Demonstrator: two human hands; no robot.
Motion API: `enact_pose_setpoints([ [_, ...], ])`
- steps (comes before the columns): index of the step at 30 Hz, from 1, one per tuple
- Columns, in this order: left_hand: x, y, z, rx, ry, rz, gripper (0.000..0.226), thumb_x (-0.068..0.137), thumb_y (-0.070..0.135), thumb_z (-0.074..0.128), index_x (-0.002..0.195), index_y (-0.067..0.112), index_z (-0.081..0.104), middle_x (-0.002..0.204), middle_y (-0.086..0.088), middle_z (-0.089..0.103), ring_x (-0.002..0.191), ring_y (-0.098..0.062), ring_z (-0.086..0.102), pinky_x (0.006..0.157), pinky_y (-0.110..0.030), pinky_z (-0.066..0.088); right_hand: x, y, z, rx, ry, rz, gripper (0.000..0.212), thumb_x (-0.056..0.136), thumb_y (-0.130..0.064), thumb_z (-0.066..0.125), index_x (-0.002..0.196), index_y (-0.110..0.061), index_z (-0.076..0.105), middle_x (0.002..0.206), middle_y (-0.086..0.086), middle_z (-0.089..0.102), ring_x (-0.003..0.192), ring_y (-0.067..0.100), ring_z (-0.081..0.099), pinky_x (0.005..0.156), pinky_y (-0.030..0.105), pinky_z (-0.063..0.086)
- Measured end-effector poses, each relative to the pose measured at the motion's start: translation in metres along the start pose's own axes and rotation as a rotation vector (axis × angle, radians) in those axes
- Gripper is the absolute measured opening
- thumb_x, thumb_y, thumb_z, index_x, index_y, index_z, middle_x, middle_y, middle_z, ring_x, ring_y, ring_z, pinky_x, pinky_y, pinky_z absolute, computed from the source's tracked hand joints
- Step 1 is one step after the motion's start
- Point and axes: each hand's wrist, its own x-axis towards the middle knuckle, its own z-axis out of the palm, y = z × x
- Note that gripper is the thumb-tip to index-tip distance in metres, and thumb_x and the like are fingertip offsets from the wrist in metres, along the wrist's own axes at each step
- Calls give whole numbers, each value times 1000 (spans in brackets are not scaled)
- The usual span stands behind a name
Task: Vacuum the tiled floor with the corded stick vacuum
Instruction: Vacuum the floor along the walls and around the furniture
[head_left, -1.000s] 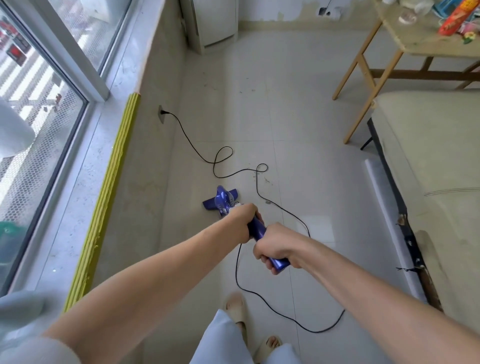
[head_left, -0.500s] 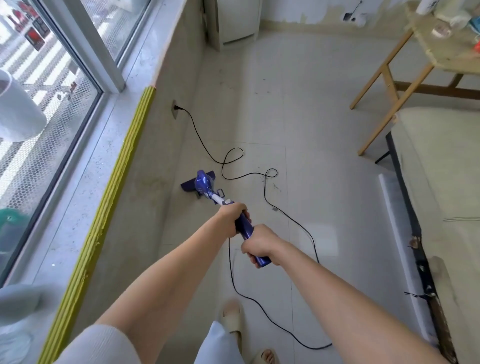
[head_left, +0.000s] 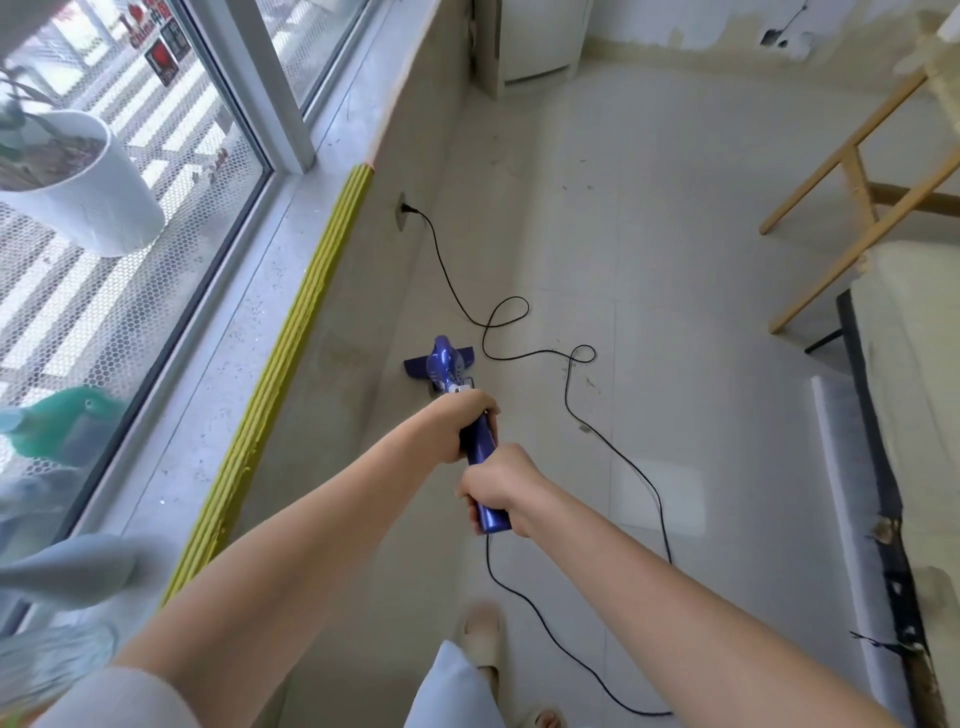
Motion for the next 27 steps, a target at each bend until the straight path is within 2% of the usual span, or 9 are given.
enact_pose_setpoints([
  [2,11,-2,-8,-30,31,18,26,90,5,51,65,8,44,39,-3,47,50,-19,44,58,-27,41,13,0,10,-20,13,-4,15,82,5,48,92,-6,47,83,14,53,47,21,50,50,31,51],
  [5,28,-8,-13,-86,62,34,26,90,4,51,65,7,45,41,-3,48,49,-20,45,55,-28,41,28,1,18,-100,44,-21,19,83,4,43,99,-7,45,88,14,55,48,22,50,45,28,48],
  [8,40,-10,-10,-45,55,33,25,88,3,50,63,7,45,44,-6,49,49,-22,47,56,-28,43,37,5,12,-157,76,-32,20,85,3,41,100,-9,42,83,10,53,48,20,49,41,24,43],
  [12,36,-12,7,-23,4,22,24,88,2,48,65,6,42,58,-10,46,53,-24,48,57,-31,46,30,13,-6,-190,93,-22,20,82,3,42,99,-8,43,75,9,51,48,20,50,45,27,45],
  [16,12,-19,34,-27,-59,13,19,87,-1,45,70,7,43,60,-8,45,53,-21,45,57,-30,45,-1,25,-31,-218,87,-11,19,83,1,45,100,-6,45,80,12,54,49,18,51,46,26,46],
  [21,-25,-41,63,-27,-132,-35,11,85,-1,45,78,7,43,59,-7,47,51,-19,47,50,-26,46,-53,50,-52,-132,53,29,14,84,5,47,93,-6,46,73,11,49,48,17,44,38,18,40],
  [24,-54,-59,81,-10,-170,-66,19,85,0,44,68,7,45,52,-5,47,51,-18,46,53,-25,45,-91,70,-61,-65,30,7,11,86,5,50,86,-6,47,64,9,48,45,15,43,38,18,41],
  [27,-81,-81,97,-12,-207,-105,20,86,1,45,68,8,46,57,-5,47,53,-16,45,55,-23,43,-127,95,-65,-24,21,-19,11,87,2,49,81,-6,48,59,8,48,43,14,46,40,21,44],
])
